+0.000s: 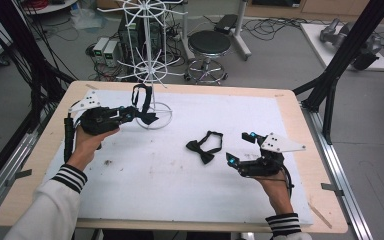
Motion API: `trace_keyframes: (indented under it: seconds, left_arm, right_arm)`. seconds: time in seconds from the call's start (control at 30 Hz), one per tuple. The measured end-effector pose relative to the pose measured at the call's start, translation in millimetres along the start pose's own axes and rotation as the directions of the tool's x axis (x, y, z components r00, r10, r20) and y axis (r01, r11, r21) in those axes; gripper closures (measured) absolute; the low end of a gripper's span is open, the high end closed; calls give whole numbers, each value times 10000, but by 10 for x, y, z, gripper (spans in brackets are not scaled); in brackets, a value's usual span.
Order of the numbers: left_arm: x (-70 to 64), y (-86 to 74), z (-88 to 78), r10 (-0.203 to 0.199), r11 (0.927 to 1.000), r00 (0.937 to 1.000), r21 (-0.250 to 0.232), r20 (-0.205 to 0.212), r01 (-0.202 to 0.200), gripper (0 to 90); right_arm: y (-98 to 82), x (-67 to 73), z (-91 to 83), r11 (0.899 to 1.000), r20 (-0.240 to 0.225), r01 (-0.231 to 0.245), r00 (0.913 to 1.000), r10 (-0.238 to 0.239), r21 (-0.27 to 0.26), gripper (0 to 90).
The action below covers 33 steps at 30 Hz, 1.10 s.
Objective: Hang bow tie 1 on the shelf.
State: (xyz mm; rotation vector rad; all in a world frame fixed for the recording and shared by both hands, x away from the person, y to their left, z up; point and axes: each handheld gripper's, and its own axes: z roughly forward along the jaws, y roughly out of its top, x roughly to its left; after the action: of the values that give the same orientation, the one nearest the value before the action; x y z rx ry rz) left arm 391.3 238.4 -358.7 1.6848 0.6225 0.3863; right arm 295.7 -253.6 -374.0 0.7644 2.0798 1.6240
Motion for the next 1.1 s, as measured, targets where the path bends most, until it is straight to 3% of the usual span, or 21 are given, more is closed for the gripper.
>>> trace_keyframes:
  seconds: [0.1, 0.2, 0.43, 0.53, 0.83, 1.1]
  left_arm:
    - [-2, -4, -7, -14, 10000, 10000, -51, -85, 13, 692]
    - [7, -10, -9, -183, 9998, 9997, -120, -184, 181, 494]
    - [-18, 15, -25, -135, 9982, 9984, -591, -553, 102, 175]
    - [-38, 24, -57, -80, 9972, 9983, -753, -577, 36, 138]
    - [-178, -26, -253, 307, 9909, 9962, -1280, -814, -410, 137]
    - [-288, -160, -415, 598, 9894, 9923, -1255, -1087, -733, 137]
  right_arm:
    - [0, 1, 4, 10000, 9, -1, 10000, 1, -10, 105]
    - [0, 6, 4, 10000, -20, -20, 10000, 20, 32, 105]
    - [1, 6, 5, 10000, -6, -27, 10000, 27, 30, 105]
    - [0, -1, 5, 10000, 4, 14, 10000, -14, -15, 105]
    - [7, -41, -13, 9989, 17, -149, 9999, 150, -435, 105]
    - [3, -27, -24, 9973, 256, -132, 9996, 150, -724, 105]
